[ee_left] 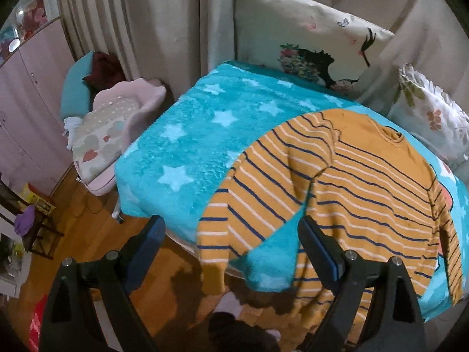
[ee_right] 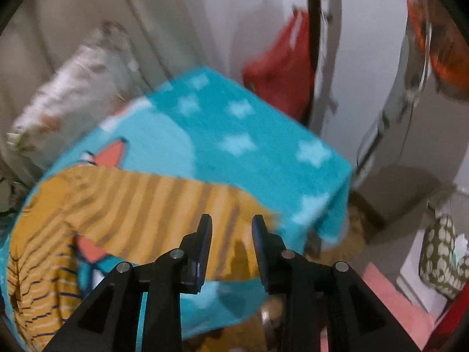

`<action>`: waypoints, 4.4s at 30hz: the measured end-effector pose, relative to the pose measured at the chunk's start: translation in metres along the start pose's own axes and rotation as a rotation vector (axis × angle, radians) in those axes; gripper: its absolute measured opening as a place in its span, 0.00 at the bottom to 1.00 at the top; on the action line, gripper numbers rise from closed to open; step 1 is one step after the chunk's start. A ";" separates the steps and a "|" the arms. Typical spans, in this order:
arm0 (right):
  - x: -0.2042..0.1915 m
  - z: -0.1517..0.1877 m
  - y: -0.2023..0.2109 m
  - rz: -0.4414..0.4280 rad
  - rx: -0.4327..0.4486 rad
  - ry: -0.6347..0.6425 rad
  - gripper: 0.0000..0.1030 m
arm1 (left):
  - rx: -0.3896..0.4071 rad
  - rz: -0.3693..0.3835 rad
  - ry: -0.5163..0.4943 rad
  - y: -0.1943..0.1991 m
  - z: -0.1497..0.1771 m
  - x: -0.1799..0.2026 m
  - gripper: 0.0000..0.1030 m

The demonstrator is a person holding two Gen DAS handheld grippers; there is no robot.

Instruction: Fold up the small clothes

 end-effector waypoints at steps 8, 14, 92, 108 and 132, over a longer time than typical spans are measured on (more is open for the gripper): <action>-0.160 0.065 0.011 -0.291 -0.182 0.265 0.73 | -0.099 0.019 -0.041 -0.064 0.004 -0.025 0.89; -0.254 0.114 0.020 -0.289 -0.224 0.341 0.73 | -0.189 0.058 -0.118 -0.121 0.008 -0.034 0.88; -0.007 0.084 -0.065 -0.228 -0.318 -0.505 0.72 | -0.108 0.215 -0.164 -0.049 -0.038 0.109 0.64; 0.046 0.048 -0.107 -0.294 -0.341 -0.521 0.07 | -0.146 0.199 -0.163 -0.027 -0.001 0.180 0.68; -0.200 -0.064 -0.044 -0.520 -0.172 0.060 0.06 | -0.130 0.161 -0.010 -0.040 -0.011 0.067 0.68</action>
Point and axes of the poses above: each gripper's, at about its wrist camera, not at the fingertips, and y roughly against the way its jaws point, x to its right, z to its underside, the point moved 6 cm from there along -y, roughly the way its jaws point, and after that the axes turned 1 degree about x, right-handed, at the moved point
